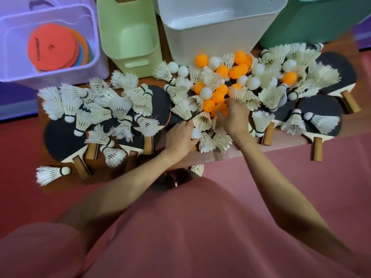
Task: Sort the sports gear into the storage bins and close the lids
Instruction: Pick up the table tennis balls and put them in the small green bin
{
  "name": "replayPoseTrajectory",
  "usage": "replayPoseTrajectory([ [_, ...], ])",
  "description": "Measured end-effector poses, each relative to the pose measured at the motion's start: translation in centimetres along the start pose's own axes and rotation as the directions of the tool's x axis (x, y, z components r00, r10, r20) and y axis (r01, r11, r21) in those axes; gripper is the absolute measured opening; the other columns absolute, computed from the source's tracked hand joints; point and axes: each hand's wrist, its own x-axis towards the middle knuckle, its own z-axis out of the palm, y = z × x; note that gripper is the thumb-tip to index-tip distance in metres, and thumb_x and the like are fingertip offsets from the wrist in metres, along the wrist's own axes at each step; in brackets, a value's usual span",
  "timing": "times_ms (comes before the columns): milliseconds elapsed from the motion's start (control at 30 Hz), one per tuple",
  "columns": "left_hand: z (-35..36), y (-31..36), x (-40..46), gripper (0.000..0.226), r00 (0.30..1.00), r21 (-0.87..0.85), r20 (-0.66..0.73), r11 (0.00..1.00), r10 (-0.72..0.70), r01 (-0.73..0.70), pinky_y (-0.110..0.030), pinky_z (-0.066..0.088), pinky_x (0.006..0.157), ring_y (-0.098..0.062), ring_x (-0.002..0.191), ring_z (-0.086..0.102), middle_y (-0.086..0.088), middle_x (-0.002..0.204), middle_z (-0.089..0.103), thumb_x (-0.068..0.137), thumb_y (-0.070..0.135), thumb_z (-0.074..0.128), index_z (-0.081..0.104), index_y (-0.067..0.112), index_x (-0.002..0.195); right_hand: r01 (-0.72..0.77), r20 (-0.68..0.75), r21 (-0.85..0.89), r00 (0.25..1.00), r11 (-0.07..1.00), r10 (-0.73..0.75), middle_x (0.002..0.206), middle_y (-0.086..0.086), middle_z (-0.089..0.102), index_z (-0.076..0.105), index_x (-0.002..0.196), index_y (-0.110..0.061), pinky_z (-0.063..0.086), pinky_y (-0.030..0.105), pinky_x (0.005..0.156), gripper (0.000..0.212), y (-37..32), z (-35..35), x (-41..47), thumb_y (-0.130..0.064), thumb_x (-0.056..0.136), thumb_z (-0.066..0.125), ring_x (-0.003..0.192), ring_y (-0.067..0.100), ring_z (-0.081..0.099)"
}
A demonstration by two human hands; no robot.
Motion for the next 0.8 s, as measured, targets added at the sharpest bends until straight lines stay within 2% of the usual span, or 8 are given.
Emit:
replayPoseTrajectory([
  [100, -0.2, -0.4, 0.4, 0.034, 0.999, -0.022, 0.048, 1.0, 0.021, -0.02, -0.037, 0.047, 0.07, -0.025, 0.101, 0.058, -0.005, 0.105, 0.064, 0.084, 0.038, 0.067, 0.059, 0.014, 0.107, -0.018, -0.014, 0.033, 1.0, 0.999, 0.018, 0.101, 0.019, 0.06, 0.058, 0.11, -0.002, 0.039, 0.041, 0.078, 0.035, -0.3, 0.0, 0.1, -0.028, 0.087, 0.06, 0.096, 0.038, 0.053],
  [233, -2.8, -1.5, 0.6, 0.03, 0.996, -0.206, 0.065, 0.978, 0.056, -0.042, -0.035, 0.049, 0.064, -0.021, 0.087, 0.063, -0.001, 0.098, 0.067, 0.081, 0.035, 0.071, 0.063, 0.015, 0.103, -0.021, -0.089, 0.025, 0.996, 0.999, 0.023, 0.103, 0.018, 0.059, 0.057, 0.113, -0.003, 0.039, 0.043, 0.082, 0.036, -1.5, -0.9, -0.4, -0.029, 0.088, 0.06, 0.097, 0.037, 0.051],
  [300, -5.1, -2.7, 0.5, 0.031, 0.993, -0.325, 0.047, 0.942, 0.106, -0.085, -0.034, 0.052, 0.065, -0.014, 0.079, 0.063, 0.002, 0.098, 0.068, 0.078, 0.033, 0.075, 0.065, 0.017, 0.103, 0.049, -0.098, 0.079, 0.994, 0.996, -0.041, 0.105, 0.018, 0.057, 0.057, 0.114, -0.003, 0.038, 0.041, 0.082, 0.036, -2.9, -1.3, -0.7, -0.029, 0.089, 0.061, 0.099, 0.036, 0.05],
  [367, -8.1, -4.6, 0.8, 0.038, 0.987, -0.383, -0.072, 0.91, 0.144, -0.16, -0.032, 0.053, 0.067, -0.009, 0.074, 0.061, 0.001, 0.1, 0.068, 0.077, 0.031, 0.078, 0.065, 0.014, 0.108, 0.172, -0.106, 0.15, 0.982, 0.974, -0.157, 0.106, 0.017, 0.056, 0.057, 0.114, -0.003, 0.037, 0.036, 0.081, 0.034, -5.3, -1.6, -0.3, -0.026, 0.09, 0.061, 0.099, 0.033, 0.05],
  [467, -12.6, -8.4, 3.0, 0.042, 0.947, -0.437, -0.321, 0.888, -0.007, -0.141, -0.031, 0.054, 0.067, -0.011, 0.073, 0.061, -0.005, 0.099, 0.068, 0.076, 0.027, 0.079, 0.065, 0.009, 0.111, 0.337, -0.157, 0.213, 0.938, 0.917, -0.309, 0.107, 0.015, 0.056, 0.056, 0.114, -0.002, 0.034, 0.025, 0.08, 0.03, -9.8, -1.6, 1.7, -0.022, 0.091, 0.06, 0.095, 0.029, 0.052],
  [533, -15.2, -11.2, 5.3, 0.042, 0.903, -0.478, -0.395, 0.877, -0.167, -0.047, -0.031, 0.054, 0.068, -0.013, 0.077, 0.063, -0.007, 0.102, 0.069, 0.077, 0.028, 0.078, 0.064, 0.011, 0.112, 0.39, -0.172, 0.262, 0.919, 0.883, -0.355, 0.108, 0.014, 0.055, 0.056, 0.116, -0.002, 0.034, 0.019, 0.078, 0.031, -13.1, -1.4, 3.8, -0.021, 0.092, 0.06, 0.093, 0.027, 0.054],
  [600, -16.9, -13.9, 7.5, 0.04, 0.872, -0.472, -0.43, 0.881, -0.233, 0.002, -0.035, 0.054, 0.07, -0.016, 0.081, 0.064, -0.007, 0.106, 0.068, 0.078, 0.026, 0.076, 0.064, 0.013, 0.114, 0.42, -0.178, 0.292, 0.907, 0.859, -0.382, 0.108, 0.014, 0.054, 0.055, 0.117, -0.003, 0.035, 0.015, 0.071, 0.031, -16.5, -1.1, 6.2, -0.021, 0.092, 0.059, 0.089, 0.026, 0.056],
  [800, -18.1, -17.4, 11.9, 0.041, 0.884, -0.316, -0.405, 0.943, -0.234, 0.105, -0.029, 0.041, 0.073, -0.02, 0.092, 0.064, -0.006, 0.116, 0.065, 0.081, 0.023, 0.07, 0.063, 0.015, 0.12, 0.425, -0.125, 0.214, 0.905, 0.88, -0.407, 0.113, 0.015, 0.053, 0.053, 0.118, -0.003, 0.046, 0.038, 0.072, 0.032, -22.8, 1.1, 12.0, -0.021, 0.092, 0.057, 0.09, 0.031, 0.058],
])
